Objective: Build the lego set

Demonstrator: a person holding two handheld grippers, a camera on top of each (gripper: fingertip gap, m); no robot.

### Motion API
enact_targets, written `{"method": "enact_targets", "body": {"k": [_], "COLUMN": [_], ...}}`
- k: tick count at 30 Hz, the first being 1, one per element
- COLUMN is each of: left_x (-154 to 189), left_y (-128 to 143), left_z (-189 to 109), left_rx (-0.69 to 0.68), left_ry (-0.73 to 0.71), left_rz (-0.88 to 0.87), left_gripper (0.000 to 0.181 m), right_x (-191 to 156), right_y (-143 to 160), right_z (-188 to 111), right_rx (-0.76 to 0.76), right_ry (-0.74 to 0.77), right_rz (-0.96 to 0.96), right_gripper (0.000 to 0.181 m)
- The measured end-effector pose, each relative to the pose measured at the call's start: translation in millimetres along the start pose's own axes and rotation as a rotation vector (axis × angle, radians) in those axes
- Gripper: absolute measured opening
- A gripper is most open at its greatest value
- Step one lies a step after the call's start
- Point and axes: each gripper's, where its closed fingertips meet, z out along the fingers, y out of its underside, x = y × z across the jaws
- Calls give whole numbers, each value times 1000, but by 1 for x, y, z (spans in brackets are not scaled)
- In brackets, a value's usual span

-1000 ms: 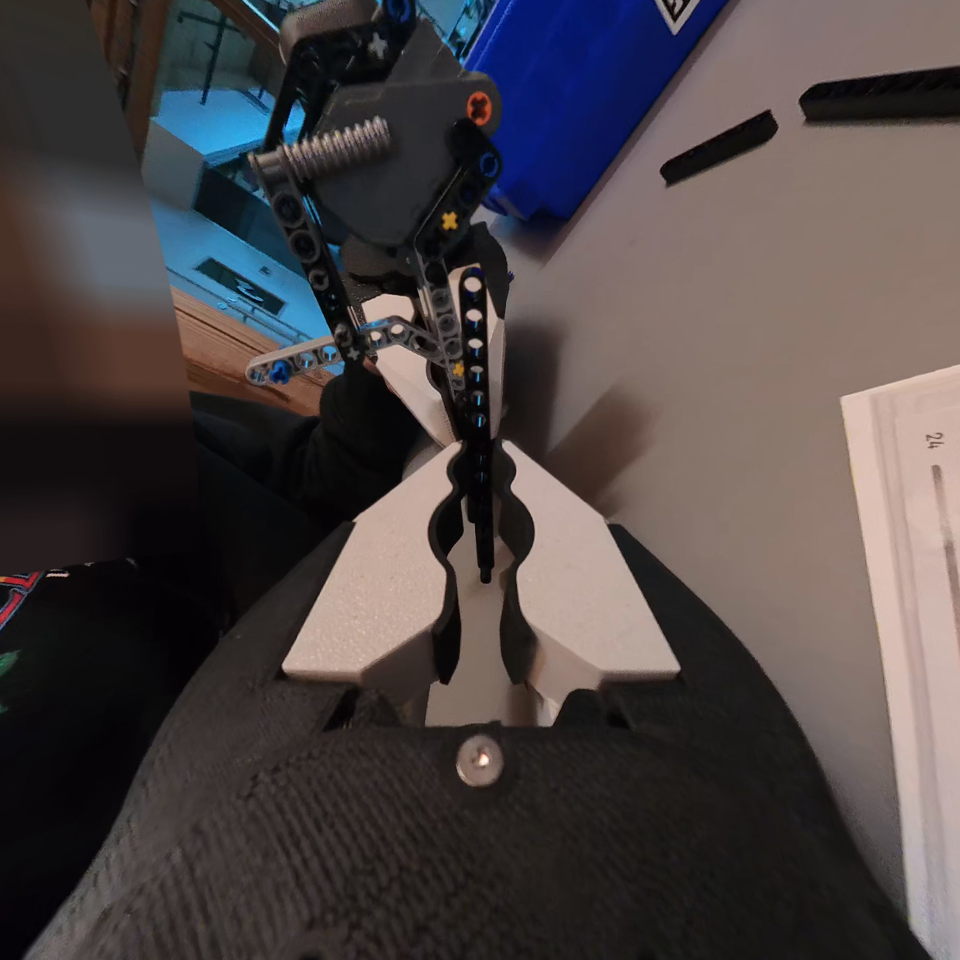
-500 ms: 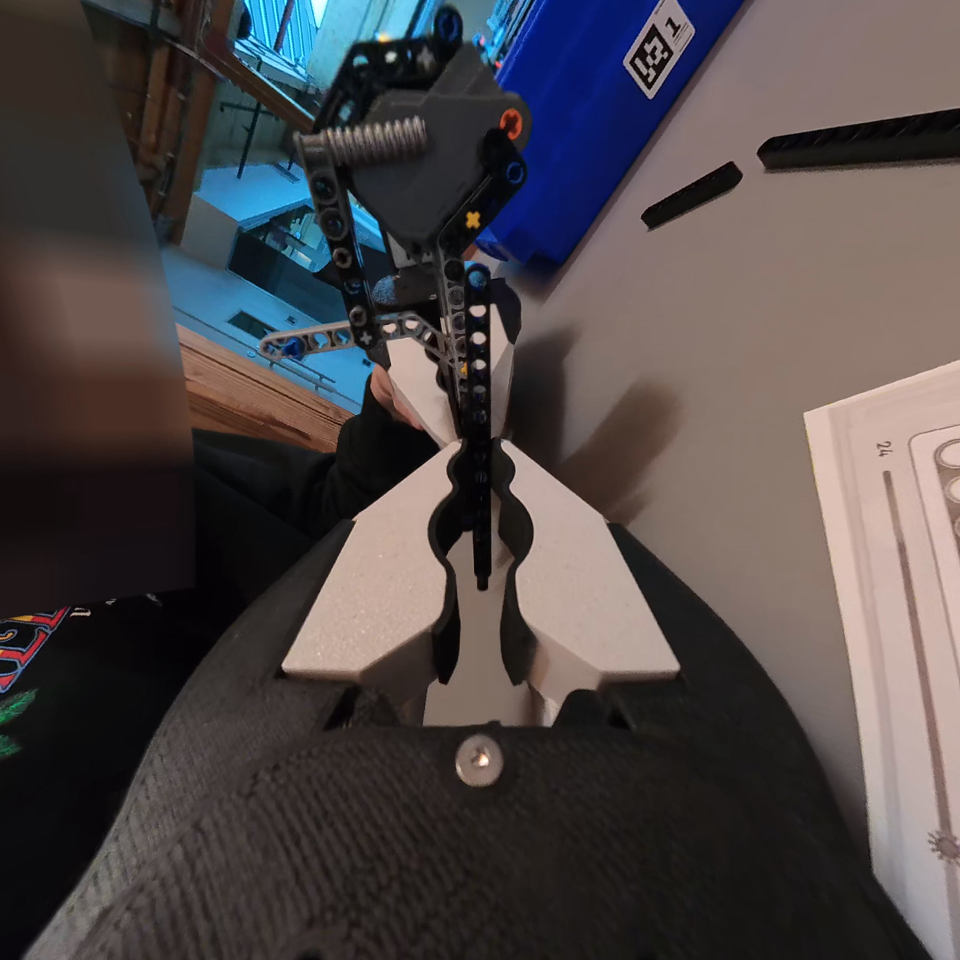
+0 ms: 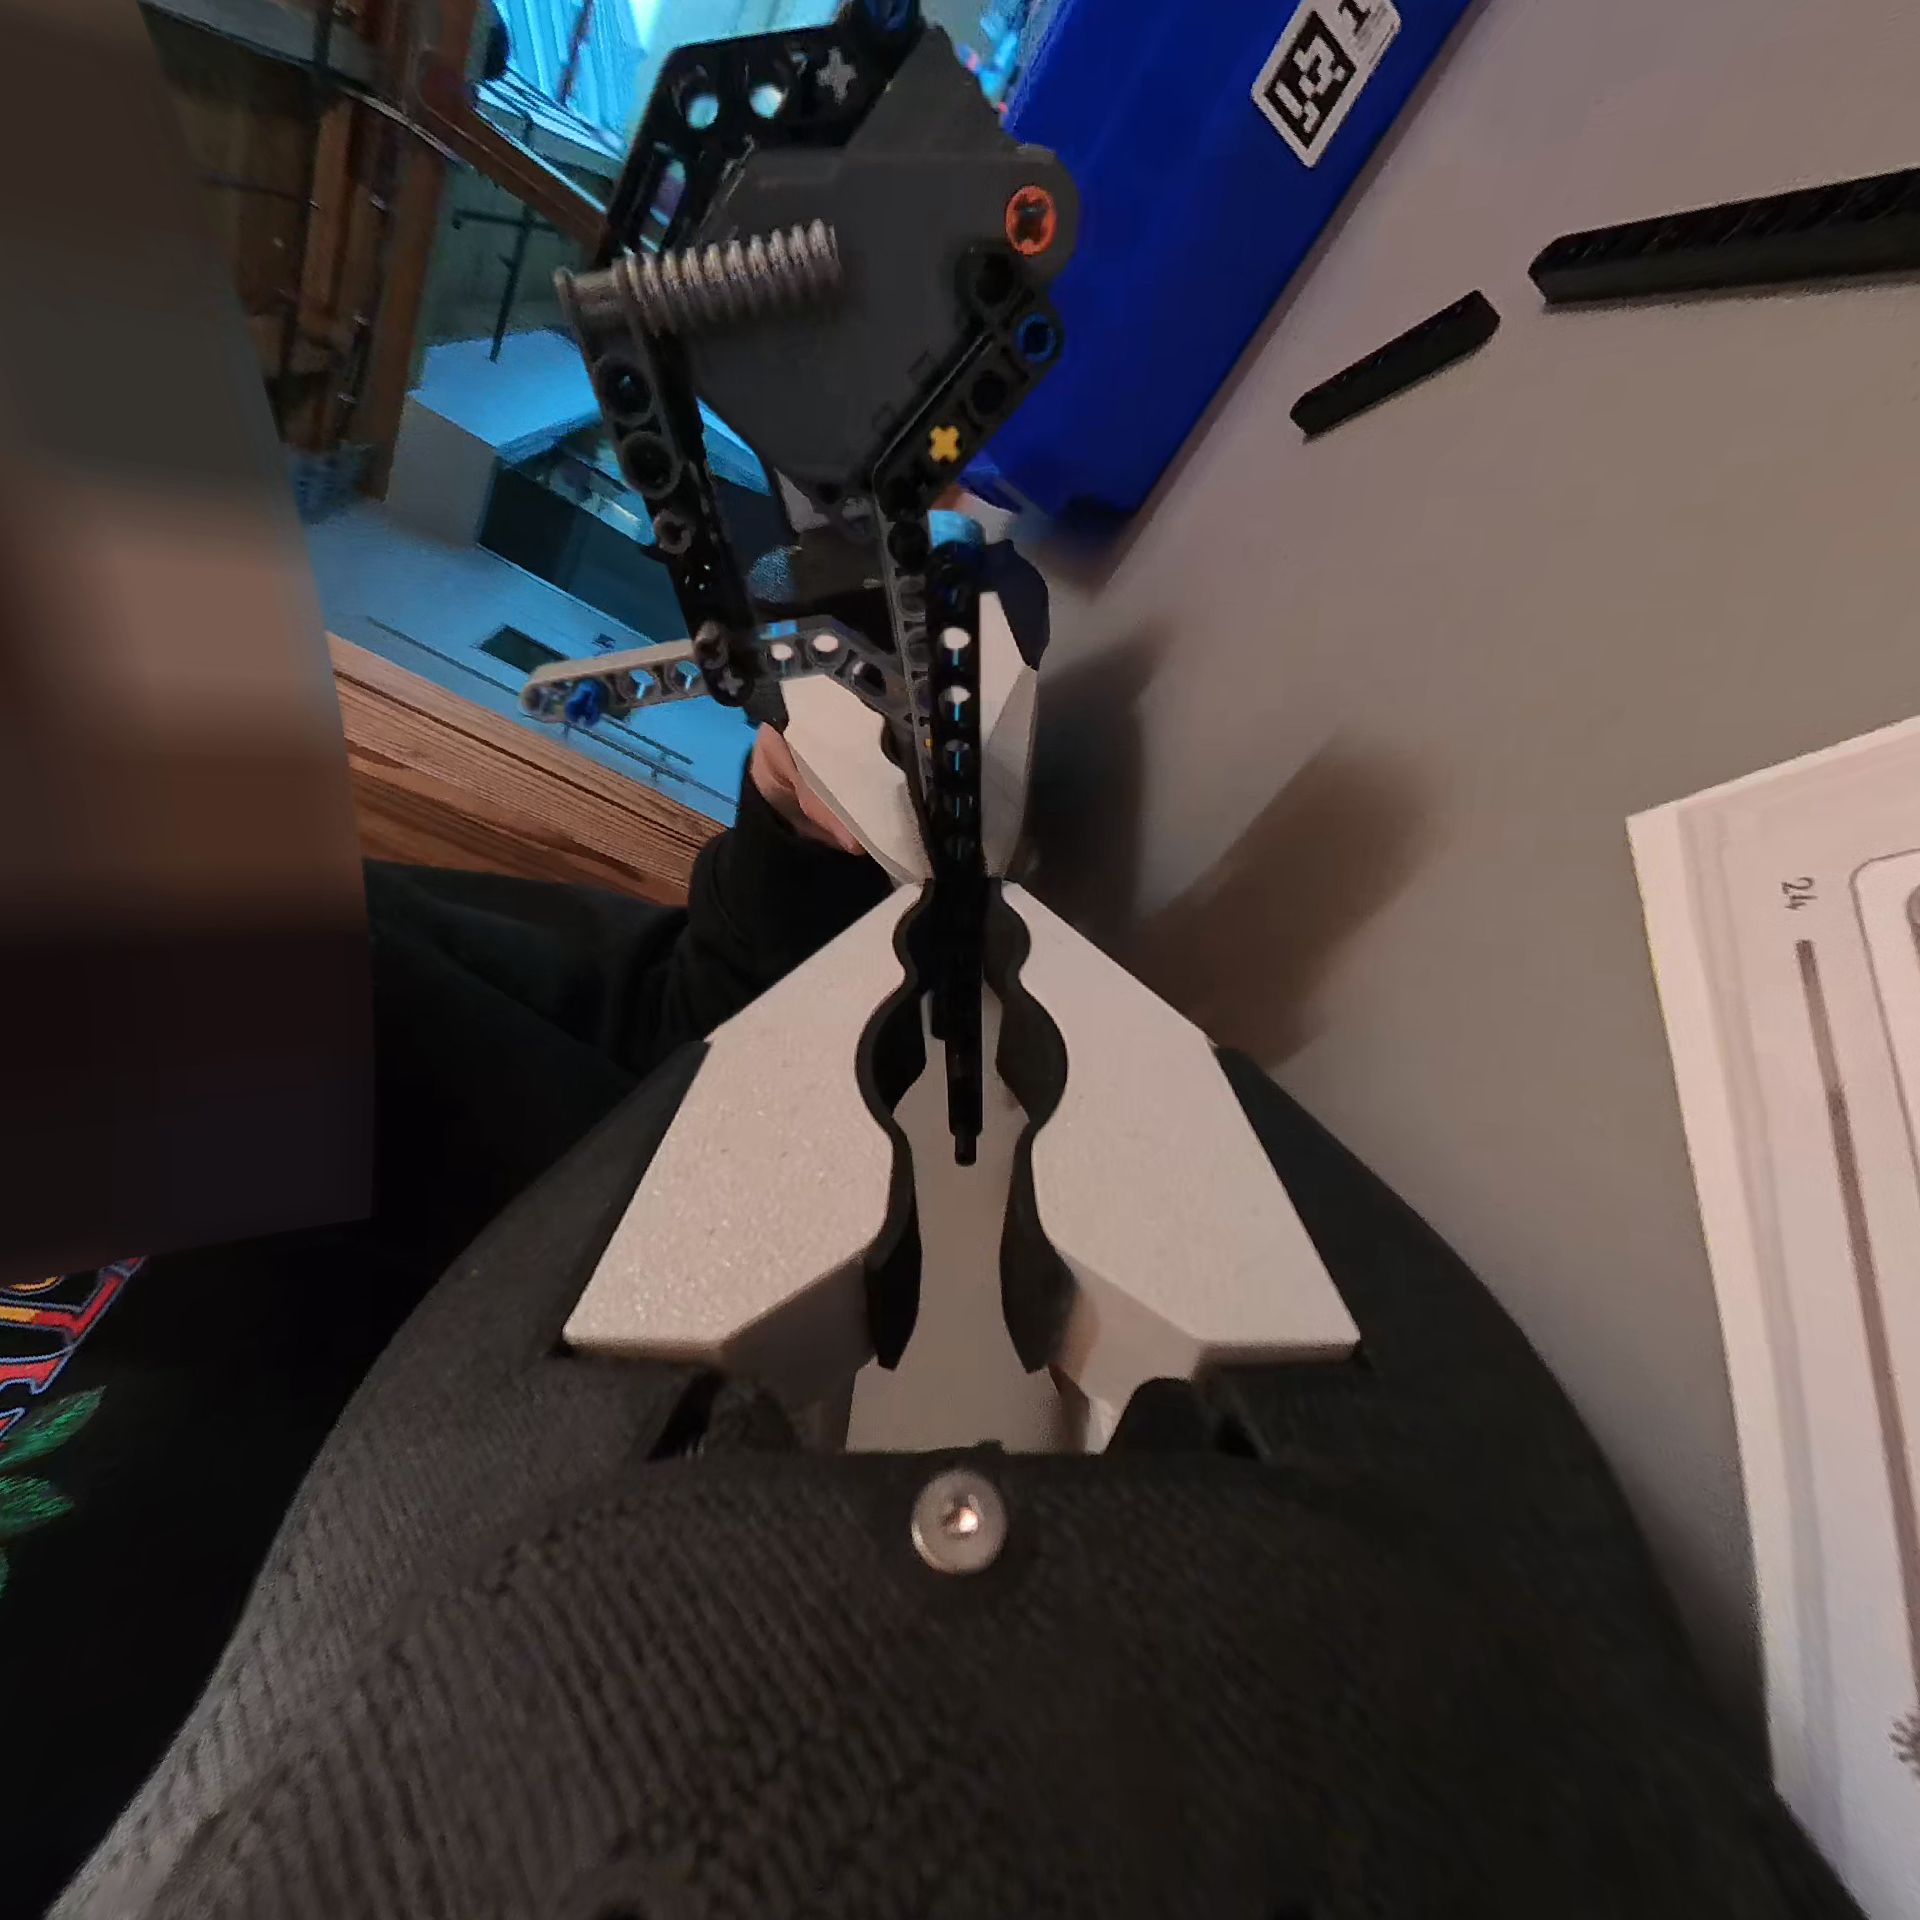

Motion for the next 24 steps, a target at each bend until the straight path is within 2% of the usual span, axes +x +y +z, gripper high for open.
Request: {"method": "enact_targets", "body": {"k": [6,24], "left_x": [6,7], "left_y": [-1,-4], "left_z": [0,0], "left_rx": [8,34], "left_ry": [35,48], "left_rz": [15,-4], "left_gripper": [5,5], "right_x": [-10,-11], "right_y": [-1,-5], "right_z": [-1,-1], "right_rx": [6,41], "right_ry": [-63,-53], "right_rz": [-10,-35], "right_gripper": [5,5]}}
